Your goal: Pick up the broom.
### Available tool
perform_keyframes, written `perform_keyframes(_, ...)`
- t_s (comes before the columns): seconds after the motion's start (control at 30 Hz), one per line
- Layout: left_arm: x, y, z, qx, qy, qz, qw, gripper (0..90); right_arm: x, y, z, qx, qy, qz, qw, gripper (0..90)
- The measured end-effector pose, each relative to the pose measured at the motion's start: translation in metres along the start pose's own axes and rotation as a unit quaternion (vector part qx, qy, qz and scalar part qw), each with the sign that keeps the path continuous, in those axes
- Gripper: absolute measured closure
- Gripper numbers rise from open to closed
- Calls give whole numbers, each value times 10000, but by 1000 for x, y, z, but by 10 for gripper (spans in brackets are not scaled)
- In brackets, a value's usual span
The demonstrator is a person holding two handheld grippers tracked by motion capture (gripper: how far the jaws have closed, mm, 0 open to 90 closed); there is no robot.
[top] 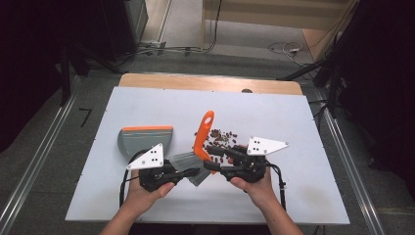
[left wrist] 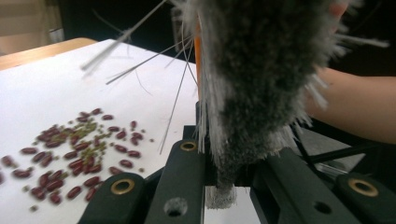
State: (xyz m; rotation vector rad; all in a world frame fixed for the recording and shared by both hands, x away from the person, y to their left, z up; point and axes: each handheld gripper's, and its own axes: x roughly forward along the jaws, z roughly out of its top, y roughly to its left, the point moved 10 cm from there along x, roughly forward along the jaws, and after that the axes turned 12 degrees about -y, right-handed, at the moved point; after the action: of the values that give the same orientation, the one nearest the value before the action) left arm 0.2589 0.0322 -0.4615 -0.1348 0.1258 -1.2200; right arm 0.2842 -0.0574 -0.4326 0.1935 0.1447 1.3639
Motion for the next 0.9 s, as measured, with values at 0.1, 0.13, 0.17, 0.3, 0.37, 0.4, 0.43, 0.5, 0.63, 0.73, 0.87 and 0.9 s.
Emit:
perform_keyframes(0.1, 2, -5, -1, 10, 28, -170, 9999, 855, 2, 5, -2, 10, 56, 172, 9998, 501)
perform_keyframes(0.13, 2, -7, -1, 0, 28, -229, 9997, 855, 2, 5, -2, 10, 56, 172, 9998, 501)
perform_keyframes(0.17, 3, -8, -1, 0, 40, -285, 9996, 855, 3, 8, -3, -11, 86, 234, 9997, 516)
perform_keyframes(0.3, 6, -13, -3, -43, 62, -462, 9989, 855, 5, 13, -5, 43, 93, 443, 9990, 554)
perform_keyframes(0.37, 6, -15, -3, -59, 57, -519, 9986, 855, 5, 16, -6, 64, 87, 549, 9984, 579)
perform_keyframes(0.4, 7, -16, -3, -65, 66, -540, 9985, 855, 5, 16, -6, 64, 87, 549, 9984, 579)
perform_keyframes(0.43, 7, -16, -3, -52, 78, -563, 9984, 855, 6, 18, -6, 88, 86, 642, 9979, 611)
perform_keyframes(0.5, 7, -17, -3, -87, 58, -620, 9980, 855, 6, 19, -7, 119, 86, 698, 9975, 632)
perform_keyframes(0.63, 7, -19, -3, -128, 47, -718, 9973, 855, 5, 19, -8, 198, 86, 738, 9970, 676)
perform_keyframes(0.73, 7, -18, -4, -77, 49, -674, 9977, 851, 5, 20, -8, 115, 122, 698, 9974, 680)
perform_keyframes(0.87, 8, -17, -4, -90, 2, -617, 9981, 825, 4, 19, -7, 83, 136, 648, 9978, 683)
perform_keyframes(0.9, 8, -17, -4, -90, 2, -617, 9981, 815, 4, 19, -7, 81, 130, 618, 9980, 684)
